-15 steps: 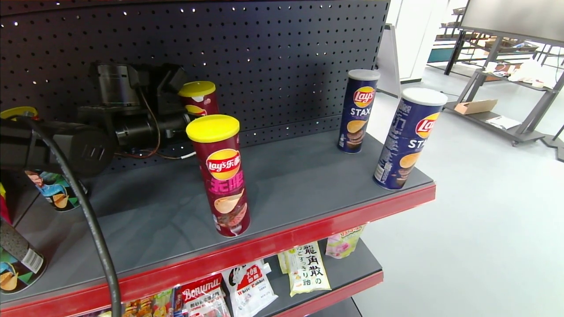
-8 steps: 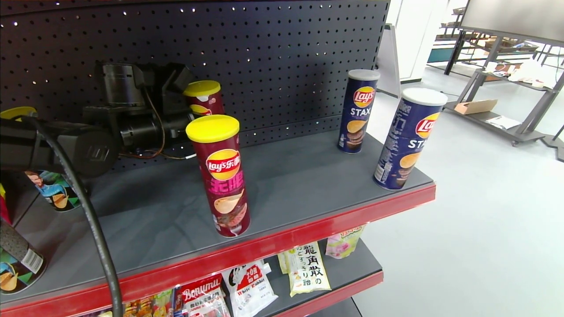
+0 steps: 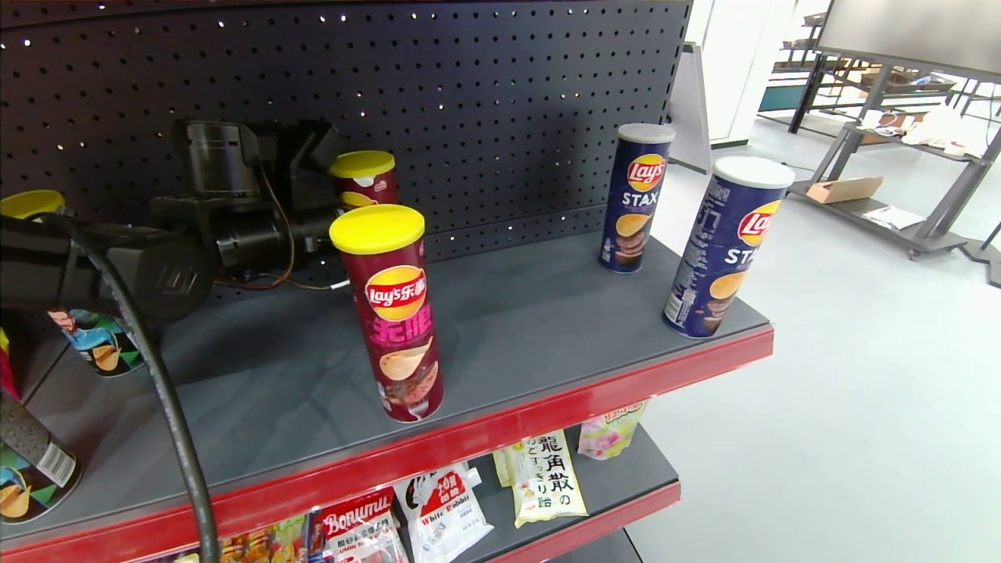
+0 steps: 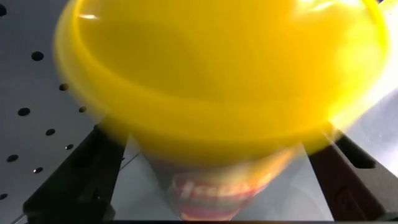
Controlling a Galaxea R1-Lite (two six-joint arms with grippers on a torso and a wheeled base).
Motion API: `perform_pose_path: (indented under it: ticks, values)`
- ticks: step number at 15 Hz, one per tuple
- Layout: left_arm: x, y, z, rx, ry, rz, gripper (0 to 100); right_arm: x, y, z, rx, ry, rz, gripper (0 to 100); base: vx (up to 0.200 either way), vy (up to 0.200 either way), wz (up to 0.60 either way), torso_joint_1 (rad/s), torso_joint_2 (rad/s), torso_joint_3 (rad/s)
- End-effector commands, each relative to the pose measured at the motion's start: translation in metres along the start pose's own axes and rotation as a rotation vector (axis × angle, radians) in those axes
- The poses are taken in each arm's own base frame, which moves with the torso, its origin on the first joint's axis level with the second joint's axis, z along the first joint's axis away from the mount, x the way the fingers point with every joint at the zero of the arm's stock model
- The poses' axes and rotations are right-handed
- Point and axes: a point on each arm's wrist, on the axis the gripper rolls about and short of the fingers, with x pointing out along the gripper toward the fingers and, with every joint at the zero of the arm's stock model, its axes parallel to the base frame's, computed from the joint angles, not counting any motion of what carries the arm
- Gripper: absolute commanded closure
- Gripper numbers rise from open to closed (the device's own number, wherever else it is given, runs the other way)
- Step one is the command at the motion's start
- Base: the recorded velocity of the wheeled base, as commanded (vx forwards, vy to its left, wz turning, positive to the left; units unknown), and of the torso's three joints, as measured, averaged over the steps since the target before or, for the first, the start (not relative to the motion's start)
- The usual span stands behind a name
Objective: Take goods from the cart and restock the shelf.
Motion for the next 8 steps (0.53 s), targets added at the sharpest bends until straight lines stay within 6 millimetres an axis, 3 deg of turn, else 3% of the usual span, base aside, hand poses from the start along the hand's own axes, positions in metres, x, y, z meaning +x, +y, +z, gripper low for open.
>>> perform_pose_path:
  ticks: [1, 4, 8]
  values:
    - [-0.004, -0.001, 0.004, 0.003, -0.010, 0.001, 0, 0.000, 0.000, 0.000, 0.000, 0.001, 0.002, 0, 0.000, 0.000, 0.00, 0.000, 0.00, 0.000]
    - [-0.023, -0.003, 0.009, 0.005, -0.007, 0.022, 0, 0.000, 0.000, 0.000, 0.000, 0.001, 0.002, 0, 0.000, 0.000, 0.00, 0.000, 0.00, 0.000]
    - [-0.068, -0.001, -0.002, -0.017, 0.046, 0.064, 0, 0.000, 0.000, 0.000, 0.000, 0.003, 0.002, 0, 0.000, 0.000, 0.00, 0.000, 0.00, 0.000]
